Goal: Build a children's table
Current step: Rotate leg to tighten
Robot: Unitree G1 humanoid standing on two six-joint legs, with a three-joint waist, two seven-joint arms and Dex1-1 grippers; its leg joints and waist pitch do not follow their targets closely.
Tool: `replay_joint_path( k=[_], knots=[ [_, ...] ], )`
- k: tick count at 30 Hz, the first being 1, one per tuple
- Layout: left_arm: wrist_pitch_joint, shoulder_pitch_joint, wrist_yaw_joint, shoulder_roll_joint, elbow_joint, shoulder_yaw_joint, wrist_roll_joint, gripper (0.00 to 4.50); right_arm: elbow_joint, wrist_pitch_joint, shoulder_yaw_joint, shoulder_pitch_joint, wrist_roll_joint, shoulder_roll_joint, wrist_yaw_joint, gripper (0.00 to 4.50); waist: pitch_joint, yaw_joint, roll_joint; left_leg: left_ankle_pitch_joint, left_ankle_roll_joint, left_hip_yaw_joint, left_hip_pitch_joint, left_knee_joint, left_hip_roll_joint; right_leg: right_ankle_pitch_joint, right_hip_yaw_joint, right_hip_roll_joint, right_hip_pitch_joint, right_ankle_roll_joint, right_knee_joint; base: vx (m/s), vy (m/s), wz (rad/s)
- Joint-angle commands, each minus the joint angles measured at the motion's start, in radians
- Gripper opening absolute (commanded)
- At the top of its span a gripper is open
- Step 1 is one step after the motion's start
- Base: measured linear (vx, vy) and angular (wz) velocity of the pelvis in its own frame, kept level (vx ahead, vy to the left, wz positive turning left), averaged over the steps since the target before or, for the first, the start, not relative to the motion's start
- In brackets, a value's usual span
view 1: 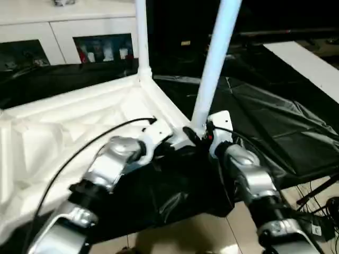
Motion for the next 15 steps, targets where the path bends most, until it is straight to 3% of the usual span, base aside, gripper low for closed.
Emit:
replay_joint_path(
  k=[1, 5, 9, 11, 15],
  knots=[
    [-0.036, 0.024, -0.043, 0.022, 0.001, -0.033, 0.003, 0.0, -0.071, 0.02, 0.099, 0.028, 0.014, -0.026, 0.162, 3.71, -0.05, 0.007, -0.006, -0.215, 0.045, -0.013, 0.011, -0.062, 0.036, -0.182, 0.037, -0.059, 0.033, -0.191, -0.075, 0.051, -0.022, -0.02],
    [-0.089, 0.071, -0.186, 0.089, -0.059, -0.027, -0.062, 0.0, -0.152, 0.02, 0.102, 0.069, 0.033, -0.138, 0.315, 3.71, -0.058, 0.014, -0.005, -0.098, 0.092, -0.01, 0.008, -0.047, 0.035, 0.036, 0.036, -0.052, 0.042, -0.231, -0.05, 0.043, -0.011, -0.02],
    [-0.101, 0.1, -0.28, 0.133, -0.118, -0.029, -0.108, 0.0, -0.185, 0.023, 0.093, 0.085, 0.053, -0.185, 0.385, 3.71, -0.058, 0.011, -0.004, -0.082, 0.126, -0.008, 0.011, -0.043, 0.035, 0.115, 0.035, -0.05, 0.042, -0.271, -0.042, 0.029, -0.003, -0.01],
    [-0.112, 0.103, -0.293, 0.146, -0.127, -0.033, -0.105, 0.0, -0.192, 0.021, 0.094, 0.087, 0.06, -0.195, 0.397, 3.71, -0.057, 0.012, -0.002, -0.095, 0.127, -0.007, 0.015, -0.044, 0.037, 0.09, 0.034, -0.05, 0.04, -0.278, -0.044, 0.0, 0.0, 0.0],
    [-0.112, 0.11, -0.308, 0.156, -0.139, -0.028, -0.108, 0.0, -0.2, 0.019, 0.09, 0.087, 0.086, -0.193, 0.418, 3.71, -0.051, 0.017, -0.002, -0.148, 0.095, -0.005, 0.02, -0.05, 0.041, -0.011, 0.036, -0.051, 0.036, -0.271, -0.051, 0.0, 0.0, 0.0]
  ],
)
